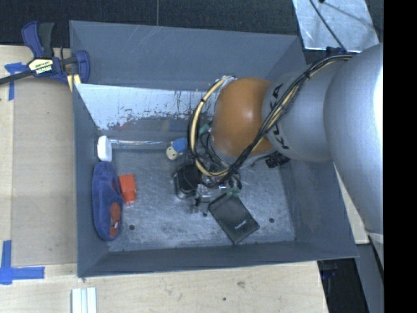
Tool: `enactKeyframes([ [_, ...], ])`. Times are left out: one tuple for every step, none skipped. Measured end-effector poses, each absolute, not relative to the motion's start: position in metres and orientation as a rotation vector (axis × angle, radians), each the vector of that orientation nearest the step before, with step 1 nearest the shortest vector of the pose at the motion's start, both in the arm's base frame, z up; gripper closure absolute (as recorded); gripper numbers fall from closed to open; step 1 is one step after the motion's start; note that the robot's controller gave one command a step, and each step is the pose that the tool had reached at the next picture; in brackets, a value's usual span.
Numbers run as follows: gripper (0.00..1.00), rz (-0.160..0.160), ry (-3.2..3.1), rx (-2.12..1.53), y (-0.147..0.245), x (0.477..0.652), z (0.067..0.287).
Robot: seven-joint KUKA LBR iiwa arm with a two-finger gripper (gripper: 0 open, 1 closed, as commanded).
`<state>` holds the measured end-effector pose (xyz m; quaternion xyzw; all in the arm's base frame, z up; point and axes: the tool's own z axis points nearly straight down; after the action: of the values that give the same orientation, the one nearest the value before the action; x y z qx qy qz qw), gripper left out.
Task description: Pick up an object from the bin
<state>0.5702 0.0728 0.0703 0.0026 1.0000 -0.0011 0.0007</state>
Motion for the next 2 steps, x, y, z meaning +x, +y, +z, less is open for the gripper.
enactKeyframes([
  [1.0, 0.001, 3.133, 0.003, 0.077, 0.573, 0.073],
  [1.0, 0.0, 3.137, -0.035, 0.07, 0.582, 0.194],
])
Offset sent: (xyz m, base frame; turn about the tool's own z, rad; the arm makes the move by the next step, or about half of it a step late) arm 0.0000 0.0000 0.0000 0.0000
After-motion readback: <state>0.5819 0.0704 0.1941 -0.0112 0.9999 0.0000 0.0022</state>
